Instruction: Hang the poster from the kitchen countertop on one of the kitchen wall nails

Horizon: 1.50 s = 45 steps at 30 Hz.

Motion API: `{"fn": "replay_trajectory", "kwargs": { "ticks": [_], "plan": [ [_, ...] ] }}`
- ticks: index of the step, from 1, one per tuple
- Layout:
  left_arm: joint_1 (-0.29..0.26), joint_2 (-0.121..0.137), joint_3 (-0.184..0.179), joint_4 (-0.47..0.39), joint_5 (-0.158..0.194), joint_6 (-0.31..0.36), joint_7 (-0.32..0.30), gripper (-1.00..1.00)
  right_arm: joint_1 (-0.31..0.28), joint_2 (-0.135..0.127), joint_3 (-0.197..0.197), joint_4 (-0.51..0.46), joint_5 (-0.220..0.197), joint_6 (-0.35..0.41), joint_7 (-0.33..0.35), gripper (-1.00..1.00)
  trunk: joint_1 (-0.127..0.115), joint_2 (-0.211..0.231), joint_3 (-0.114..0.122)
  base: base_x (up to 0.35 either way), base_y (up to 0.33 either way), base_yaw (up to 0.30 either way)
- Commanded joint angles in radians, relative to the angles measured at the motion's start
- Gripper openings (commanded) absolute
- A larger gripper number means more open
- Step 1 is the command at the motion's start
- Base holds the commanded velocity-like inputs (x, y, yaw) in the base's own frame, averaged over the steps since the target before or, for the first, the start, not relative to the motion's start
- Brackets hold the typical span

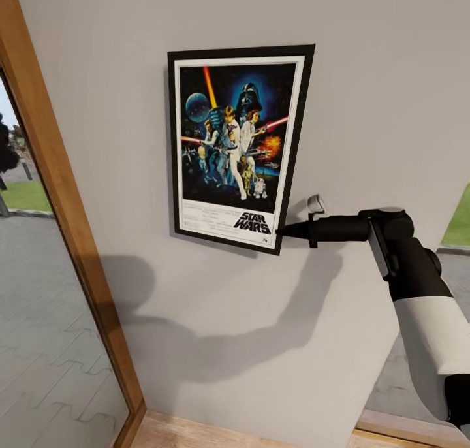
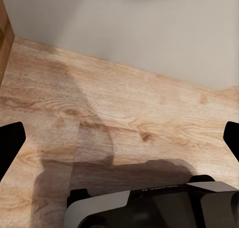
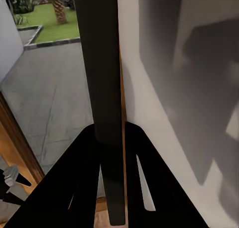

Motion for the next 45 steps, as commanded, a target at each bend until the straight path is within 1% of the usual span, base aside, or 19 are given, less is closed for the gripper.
{"fn": "replay_trajectory", "kwargs": {
  "ticks": [1,33,45],
  "plan": [
    [0.000,-0.001,0.003,-0.002,-0.004,0.007,-0.006,1.00,0.000,0.000,0.001,0.000,0.001,0.013,0.005,-1.00,0.000,-0.001,0.000,0.000,0.000,0.000],
    [0.000,-0.001,0.003,-0.002,-0.004,0.007,-0.006,1.00,0.000,0.000,0.001,0.003,0.000,0.009,0.006,-1.00,0.000,-0.001,0.000,0.000,0.000,0.000],
    [0.000,-0.001,0.003,-0.002,-0.004,0.007,-0.006,1.00,0.000,0.005,0.001,0.002,-0.001,0.011,0.006,-1.00,0.000,-0.001,0.000,0.000,0.000,0.000]
  ]
}}
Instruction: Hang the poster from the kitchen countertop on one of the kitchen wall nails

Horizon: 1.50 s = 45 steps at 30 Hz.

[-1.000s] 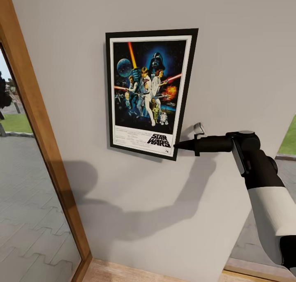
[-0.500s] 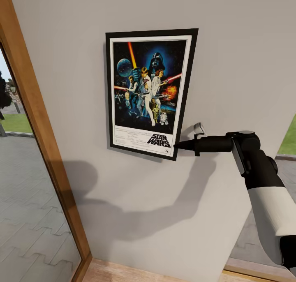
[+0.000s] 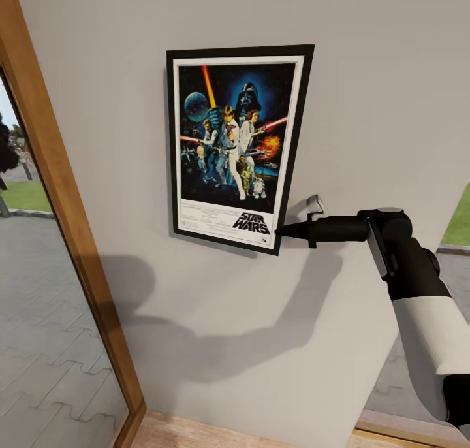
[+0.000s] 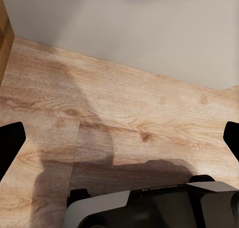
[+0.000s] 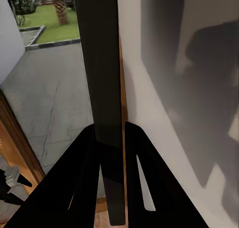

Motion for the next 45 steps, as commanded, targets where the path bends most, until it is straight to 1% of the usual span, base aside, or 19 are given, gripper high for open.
{"fn": "replay_trajectory", "kwargs": {
  "ticks": [1,28,37,41,45],
  "plan": [
    [0.000,-0.001,0.003,-0.002,-0.004,0.007,-0.006,1.00,0.000,0.000,0.001,0.000,0.001,0.014,0.005,-1.00,0.000,-0.001,0.000,0.000,0.000,0.000],
    [0.000,0.002,0.003,-0.002,-0.004,0.008,-0.006,1.00,0.000,0.000,-0.002,0.000,0.002,0.023,0.003,-1.00,0.000,-0.001,0.000,0.000,0.000,0.000],
    [0.000,0.008,0.004,-0.002,-0.004,0.009,-0.006,1.00,-0.001,0.001,-0.003,-0.006,0.002,0.051,0.003,-1.00,0.000,-0.001,0.000,0.000,0.000,0.000],
    [0.000,0.008,0.009,-0.002,-0.004,0.009,-0.006,1.00,-0.002,0.001,-0.003,-0.007,0.002,0.055,0.003,-1.00,0.000,-0.001,0.000,0.000,0.000,0.000],
    [0.000,0.009,0.016,-0.002,-0.004,0.008,-0.006,1.00,-0.002,0.001,-0.003,-0.008,-0.007,0.057,0.003,-1.00,0.000,-0.001,0.000,0.000,0.000,0.000]
  ]
}}
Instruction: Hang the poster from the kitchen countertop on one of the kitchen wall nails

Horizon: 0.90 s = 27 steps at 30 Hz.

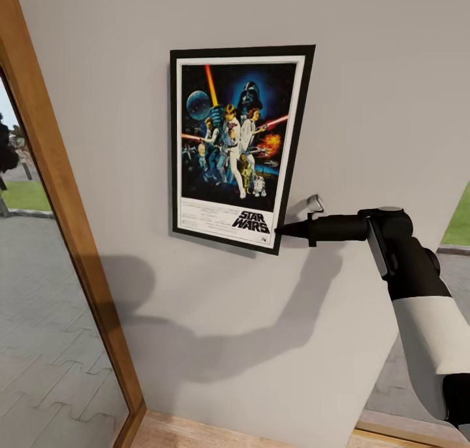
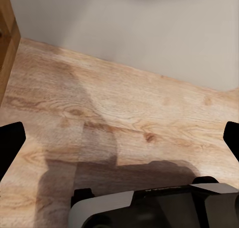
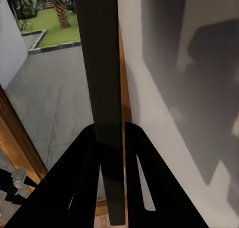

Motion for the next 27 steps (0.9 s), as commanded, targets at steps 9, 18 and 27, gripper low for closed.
{"fn": "replay_trajectory", "kwargs": {
  "ticks": [9,18,27],
  "plan": [
    [0.000,-0.001,0.006,-0.002,-0.004,0.008,-0.006,1.00,0.000,-0.001,0.001,0.000,-0.012,0.015,0.003,-1.00,0.000,-0.001,0.000,0.000,0.000,0.000],
    [0.000,-0.001,0.006,-0.002,-0.004,0.007,-0.006,1.00,0.000,0.000,0.002,0.000,-0.012,0.015,0.003,-1.00,0.000,-0.001,0.000,0.000,0.000,0.000],
    [0.000,-0.001,0.006,-0.002,-0.004,0.008,-0.006,1.00,0.000,0.000,0.002,0.000,-0.012,0.014,0.003,-1.00,0.000,-0.001,0.000,0.000,0.000,0.000]
  ]
}}
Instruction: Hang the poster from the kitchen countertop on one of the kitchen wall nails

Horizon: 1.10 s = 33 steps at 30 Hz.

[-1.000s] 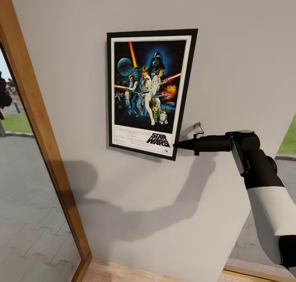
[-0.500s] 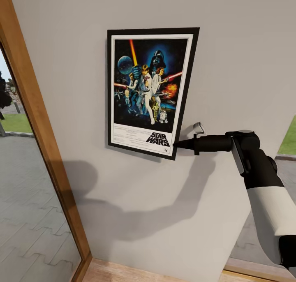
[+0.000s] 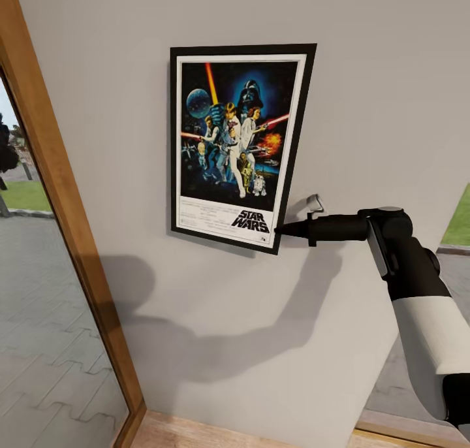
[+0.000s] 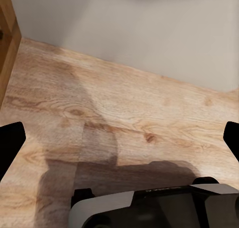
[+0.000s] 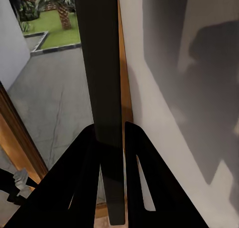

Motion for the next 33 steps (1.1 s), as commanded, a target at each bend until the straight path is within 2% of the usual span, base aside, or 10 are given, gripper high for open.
{"fn": "replay_trajectory", "kwargs": {
  "ticks": [1,33],
  "plan": [
    [0.000,-0.001,0.003,-0.002,-0.004,0.007,-0.006,1.00,0.000,-0.001,0.001,0.000,-0.001,0.013,0.004,-1.00,0.000,-0.001,0.000,0.000,0.000,0.000],
    [0.000,-0.001,0.003,-0.002,-0.004,0.007,-0.006,1.00,0.000,-0.001,0.000,0.000,-0.001,0.011,0.005,-1.00,0.000,-0.001,0.000,0.008,0.000,0.000]
  ]
}}
